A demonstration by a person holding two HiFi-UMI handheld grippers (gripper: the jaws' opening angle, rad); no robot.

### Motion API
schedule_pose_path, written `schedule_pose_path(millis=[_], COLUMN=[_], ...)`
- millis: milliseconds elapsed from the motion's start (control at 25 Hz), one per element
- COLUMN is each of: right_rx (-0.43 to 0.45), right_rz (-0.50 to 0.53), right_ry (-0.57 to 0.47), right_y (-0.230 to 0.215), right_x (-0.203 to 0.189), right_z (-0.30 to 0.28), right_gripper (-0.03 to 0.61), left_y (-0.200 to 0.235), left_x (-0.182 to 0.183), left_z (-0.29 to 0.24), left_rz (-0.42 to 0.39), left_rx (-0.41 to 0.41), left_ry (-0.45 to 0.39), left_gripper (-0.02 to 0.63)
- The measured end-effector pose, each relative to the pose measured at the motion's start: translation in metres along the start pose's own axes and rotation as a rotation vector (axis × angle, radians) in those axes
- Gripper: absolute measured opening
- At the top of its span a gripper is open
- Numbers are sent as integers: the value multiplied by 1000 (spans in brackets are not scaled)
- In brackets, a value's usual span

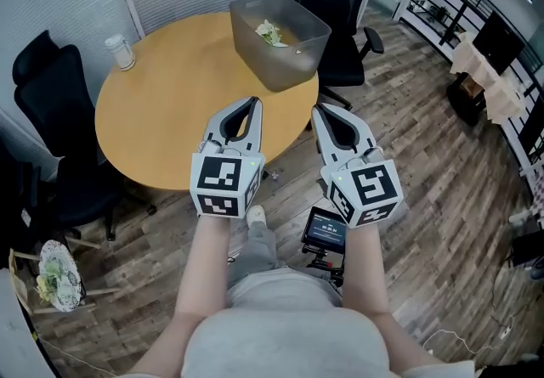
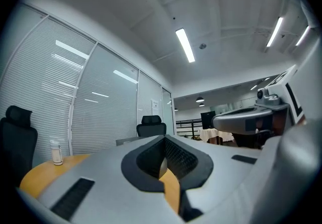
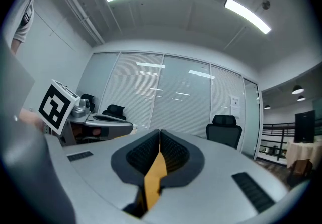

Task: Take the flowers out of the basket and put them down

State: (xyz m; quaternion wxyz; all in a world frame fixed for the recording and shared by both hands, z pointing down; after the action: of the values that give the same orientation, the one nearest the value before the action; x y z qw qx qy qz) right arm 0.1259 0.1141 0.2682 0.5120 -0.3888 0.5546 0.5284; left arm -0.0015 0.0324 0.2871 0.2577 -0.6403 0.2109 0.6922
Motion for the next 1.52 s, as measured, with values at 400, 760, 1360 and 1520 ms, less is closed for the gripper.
schedule_pose_path(millis=[400,760,1360,1520], right_rx=[-18,-54,-33,-41], right_rz=[13,8,-23,-31], right_ry=[-5,18,54,65], right_y=[-45,-89,-134,-141], right_x=[-10,-28,-66,-75], right_z=[-61,-107,-212,-227], right_gripper=[26,26,26,26], left_y=[37,63,129,136], left_x=[-5,-18,-49,-55], left_z=[-72,-135,-217,-228], left_rz=[15,40,80,76], left_rx=[3,-16,-4,-10], left_ry=[-17,-8,34,47], left_gripper=[3,3,3,3])
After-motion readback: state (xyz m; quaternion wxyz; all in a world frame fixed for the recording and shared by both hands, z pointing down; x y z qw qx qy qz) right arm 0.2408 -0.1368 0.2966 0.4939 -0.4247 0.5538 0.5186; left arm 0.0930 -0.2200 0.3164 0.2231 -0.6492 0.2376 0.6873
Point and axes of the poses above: the fingertips, and each gripper's own axes: z backward along the fingers, y to its left, x out of its top, the point moved 5 cm from there along z, backward along the fingers, and after that the axes turned 4 degrees about -y, right-handed, at the moved point
